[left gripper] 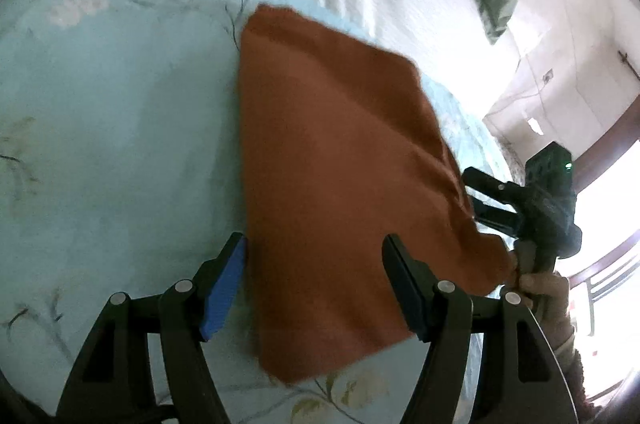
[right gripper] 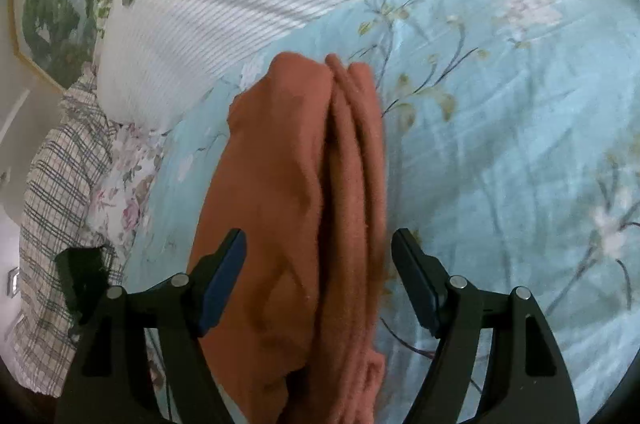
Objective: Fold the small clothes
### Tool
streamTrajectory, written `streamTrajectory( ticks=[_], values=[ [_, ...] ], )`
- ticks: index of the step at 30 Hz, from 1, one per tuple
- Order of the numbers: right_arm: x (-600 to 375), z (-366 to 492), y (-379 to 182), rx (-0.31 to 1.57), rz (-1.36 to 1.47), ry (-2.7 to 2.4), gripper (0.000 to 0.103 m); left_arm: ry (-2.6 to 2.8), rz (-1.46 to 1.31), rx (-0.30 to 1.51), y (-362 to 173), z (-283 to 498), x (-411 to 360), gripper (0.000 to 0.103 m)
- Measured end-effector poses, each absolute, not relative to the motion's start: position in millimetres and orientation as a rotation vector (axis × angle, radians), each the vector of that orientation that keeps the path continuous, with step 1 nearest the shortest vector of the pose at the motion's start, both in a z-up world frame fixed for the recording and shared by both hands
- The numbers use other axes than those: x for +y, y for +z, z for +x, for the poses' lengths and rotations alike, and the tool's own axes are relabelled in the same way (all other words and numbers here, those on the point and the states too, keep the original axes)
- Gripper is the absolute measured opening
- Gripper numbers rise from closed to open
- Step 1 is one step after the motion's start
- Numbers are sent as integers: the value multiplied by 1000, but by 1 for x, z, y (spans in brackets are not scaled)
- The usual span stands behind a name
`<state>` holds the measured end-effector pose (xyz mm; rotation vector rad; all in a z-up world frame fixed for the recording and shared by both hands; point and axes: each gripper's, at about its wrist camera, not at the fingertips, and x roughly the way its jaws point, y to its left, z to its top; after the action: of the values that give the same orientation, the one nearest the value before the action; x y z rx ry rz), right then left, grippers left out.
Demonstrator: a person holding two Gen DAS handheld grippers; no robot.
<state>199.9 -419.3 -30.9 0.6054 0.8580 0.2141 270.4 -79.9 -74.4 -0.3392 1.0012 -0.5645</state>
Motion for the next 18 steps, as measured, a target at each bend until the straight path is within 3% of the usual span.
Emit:
streamTrajectory(
  ticks=[6,7,9,10,12,18],
  values=[
    [-409,220,-49,932,591,223,76,-599,-402,1072,-106,311,-98,69],
    [-407,223,-53,937,597,225,74,-602,-408,1075,-108,317,-100,58],
    [-404,226,-58,956,605,233,49,-613,-399,1084,-111,324,-105,39],
    [-403,227,-58,954,618,235,46,-610,-394,1084,-111,324,-107,32],
    [-395,223,-52,933,620,244,39,-613,-382,1060,-102,318,-105,26],
    [-342,211,-40,907,596,360,35,-566,-322,963,-59,263,-68,23]
  ],
)
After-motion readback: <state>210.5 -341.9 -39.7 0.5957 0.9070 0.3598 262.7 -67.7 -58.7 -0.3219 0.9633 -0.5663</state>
